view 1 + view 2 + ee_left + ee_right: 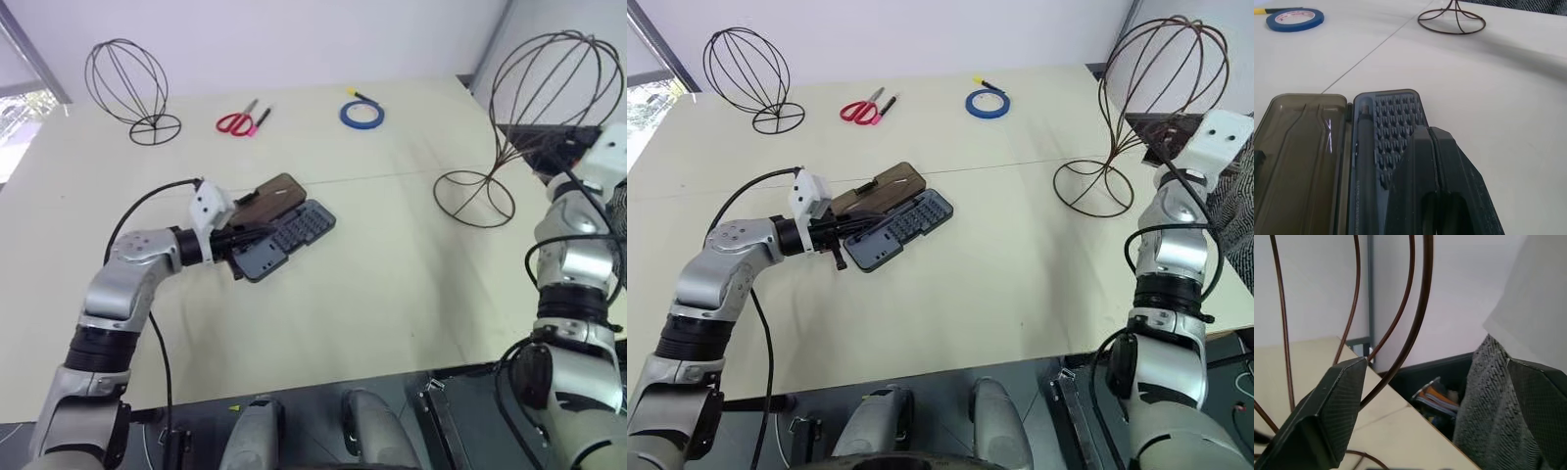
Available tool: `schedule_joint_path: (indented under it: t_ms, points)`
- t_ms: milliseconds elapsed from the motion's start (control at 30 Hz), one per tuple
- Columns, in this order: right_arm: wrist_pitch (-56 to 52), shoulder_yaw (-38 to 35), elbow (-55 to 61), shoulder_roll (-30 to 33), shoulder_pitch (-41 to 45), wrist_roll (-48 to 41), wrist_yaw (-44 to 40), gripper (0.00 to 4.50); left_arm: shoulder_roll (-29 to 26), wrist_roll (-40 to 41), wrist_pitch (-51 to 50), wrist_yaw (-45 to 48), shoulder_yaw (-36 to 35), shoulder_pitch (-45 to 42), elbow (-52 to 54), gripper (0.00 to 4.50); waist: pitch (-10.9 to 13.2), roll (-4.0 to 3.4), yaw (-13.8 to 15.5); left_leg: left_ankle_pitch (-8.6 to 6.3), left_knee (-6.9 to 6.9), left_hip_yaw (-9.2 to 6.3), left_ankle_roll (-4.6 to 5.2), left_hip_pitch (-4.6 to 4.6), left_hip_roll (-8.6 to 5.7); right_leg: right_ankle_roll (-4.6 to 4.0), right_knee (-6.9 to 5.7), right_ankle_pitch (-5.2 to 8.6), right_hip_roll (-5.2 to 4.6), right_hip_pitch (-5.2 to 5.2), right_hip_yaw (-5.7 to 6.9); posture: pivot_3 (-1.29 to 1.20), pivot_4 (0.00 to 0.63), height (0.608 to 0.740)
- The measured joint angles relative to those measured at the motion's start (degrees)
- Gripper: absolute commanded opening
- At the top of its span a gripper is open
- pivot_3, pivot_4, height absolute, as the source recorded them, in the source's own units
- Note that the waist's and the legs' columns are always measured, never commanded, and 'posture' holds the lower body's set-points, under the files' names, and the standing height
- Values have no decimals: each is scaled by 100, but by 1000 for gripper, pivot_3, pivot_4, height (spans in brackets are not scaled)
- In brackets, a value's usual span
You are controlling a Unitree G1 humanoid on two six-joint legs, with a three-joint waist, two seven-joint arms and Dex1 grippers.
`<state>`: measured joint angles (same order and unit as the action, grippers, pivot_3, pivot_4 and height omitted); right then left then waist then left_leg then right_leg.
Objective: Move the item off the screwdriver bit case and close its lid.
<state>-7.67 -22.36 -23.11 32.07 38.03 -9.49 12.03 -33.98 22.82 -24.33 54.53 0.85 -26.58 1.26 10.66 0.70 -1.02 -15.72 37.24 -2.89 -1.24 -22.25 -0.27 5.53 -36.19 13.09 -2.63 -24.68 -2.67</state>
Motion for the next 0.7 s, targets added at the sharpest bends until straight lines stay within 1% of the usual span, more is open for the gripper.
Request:
schedule_joint_path:
  t_ms: [100, 133, 200, 233, 300, 333, 400, 467, 500, 600, 700]
  points:
    - [-795, -176, 1578, 0, -934, -49, 11, 4422, 7, 24, -16, -8, -10, 47, 23, 0, -1, -1, 42, 0, 0, -9, 0, -6, 0, 0, 1, 0, -2, 0, 5, 0, 150, 740]
    - [-971, -220, 1863, -19, -1098, -69, 25, 4422, 4, 24, -24, -13, -13, 67, 23, 0, -1, -1, 33, 0, 2, -7, 0, -5, 0, 0, 1, 0, -2, 0, 5, 0, 150, 740]
    - [-1797, -498, 3147, -229, -1911, -212, 94, 4422, 4, 36, -49, -26, -26, 149, 111, 0, -2, 0, 37, 0, 1, -12, 0, -5, 1, 0, -1, 0, -1, 0, 6, 0, 150, 740]
    - [-2126, -525, 3556, -323, -2173, -305, 84, 4422, -7, 37, -58, -35, -42, 174, 119, 0, -2, 0, 31, 0, 2, -12, 0, -4, 1, 0, -3, 0, -1, 0, 6, 0, 150, 740]
    - [-2982, -495, 4474, -420, -2761, -705, -180, 4422, -17, 46, -106, -64, -67, 189, 164, 0, -3, -4, -6, 0, 4, -10, 1, 3, 2, 0, -6, 0, 1, 1, 0, 0, 150, 740]
    - [-3284, -428, 4751, -416, -2870, -928, -355, 4422, -26, 48, -123, -70, -78, 195, 174, 0, -2, -7, -31, 0, 4, -9, 1, 9, 2, -1, -6, 0, 4, 1, -7, 0, 150, 740]
    - [-3819, -182, 5276, -309, -2889, -1423, -846, 4422, -25, 75, -135, -96, -119, 202, 197, 0, 0, -11, -104, 0, 4, -7, 2, 19, 3, -3, -7, -1, 8, 6, -12, 0, 150, 740]
    - [-4164, 163, 5710, -22, -2738, -1975, -1519, 4422, -33, 116, -149, -107, -186, 210, 215, 0, 0, -11, -146, 0, 4, -2, 2, 29, 4, -5, -7, 0, 11, 18, -7, 0, 150, 740]
    - [-4273, 396, 5837, 187, -2527, -2243, -1944, 4422, -62, 138, -160, -111, -209, 211, 215, 0, 1, -11, -161, 0, 3, 0, 2, 33, 5, -5, -7, 1, 14, 19, -7, 0, 150, 740]
    - [-4302, 1021, 5913, 631, -1894, -2643, -2983, 4422, -157, 161, -196, -122, -243, 200, 226, 0, 2, -8, -147, 0, -1, -6, 2, 30, 6, -5, -3, 2, 16, 21, 1, 0, 150, 740]
    - [-4185, 1495, 5538, 739, -1394, -2770, -3735, 4422, -337, 231, -397, -174, -437, 285, 363, 0, 5, 1, -125, 0, 5, -18, 2, 8, 4, -3, 5, 0, 6, 15, 15, 0, 150, 740]
